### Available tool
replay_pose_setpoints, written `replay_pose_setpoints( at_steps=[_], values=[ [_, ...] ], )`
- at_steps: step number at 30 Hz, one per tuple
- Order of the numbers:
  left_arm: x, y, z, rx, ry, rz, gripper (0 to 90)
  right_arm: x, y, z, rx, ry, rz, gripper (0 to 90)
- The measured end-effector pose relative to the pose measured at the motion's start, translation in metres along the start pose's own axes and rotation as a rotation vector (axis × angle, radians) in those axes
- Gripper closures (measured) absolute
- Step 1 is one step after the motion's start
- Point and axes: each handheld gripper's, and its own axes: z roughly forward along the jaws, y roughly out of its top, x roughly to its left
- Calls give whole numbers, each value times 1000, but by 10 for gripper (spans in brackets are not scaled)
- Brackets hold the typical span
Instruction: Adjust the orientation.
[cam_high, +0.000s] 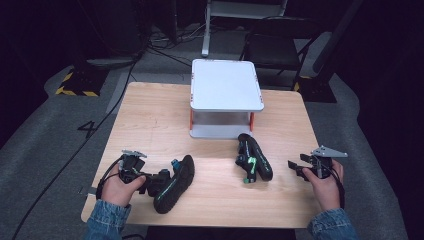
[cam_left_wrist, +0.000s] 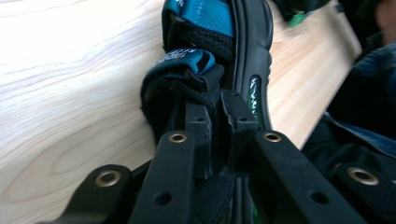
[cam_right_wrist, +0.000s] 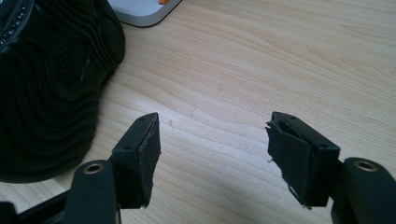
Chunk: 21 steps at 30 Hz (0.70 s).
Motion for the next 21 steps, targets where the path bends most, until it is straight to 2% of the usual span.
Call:
replay_pose_setpoints(
  at_steps=[2, 5, 8, 10, 14, 18, 20, 21],
  values=[
    [-6, 4, 0, -23, -21, 31, 843, 0, 0, 0, 0, 0, -1, 354],
    [-20, 11, 4, -57, -24, 68, 847, 0, 0, 0, 0, 0, -2, 354],
    [-30, 22, 12, -117, 11, 97, 849, 0, -3, -2, 1, -4, 1, 354],
    [-31, 30, 17, -161, 23, 80, 848, -1, -7, -4, 2, -12, 2, 354],
    [-29, 43, 34, -227, -3, 48, 848, 1, -12, -10, -2, -26, 3, 354],
    [-27, 52, 55, -231, -29, 26, 845, 3, -17, -13, 3, -33, 7, 354],
    [-27, 54, 64, -202, -4, 42, 844, 4, -19, -14, 6, -35, 5, 354],
    [-27, 55, 65, -192, -17, 45, 842, 5, -20, -14, 9, -35, 4, 354]
  ],
)
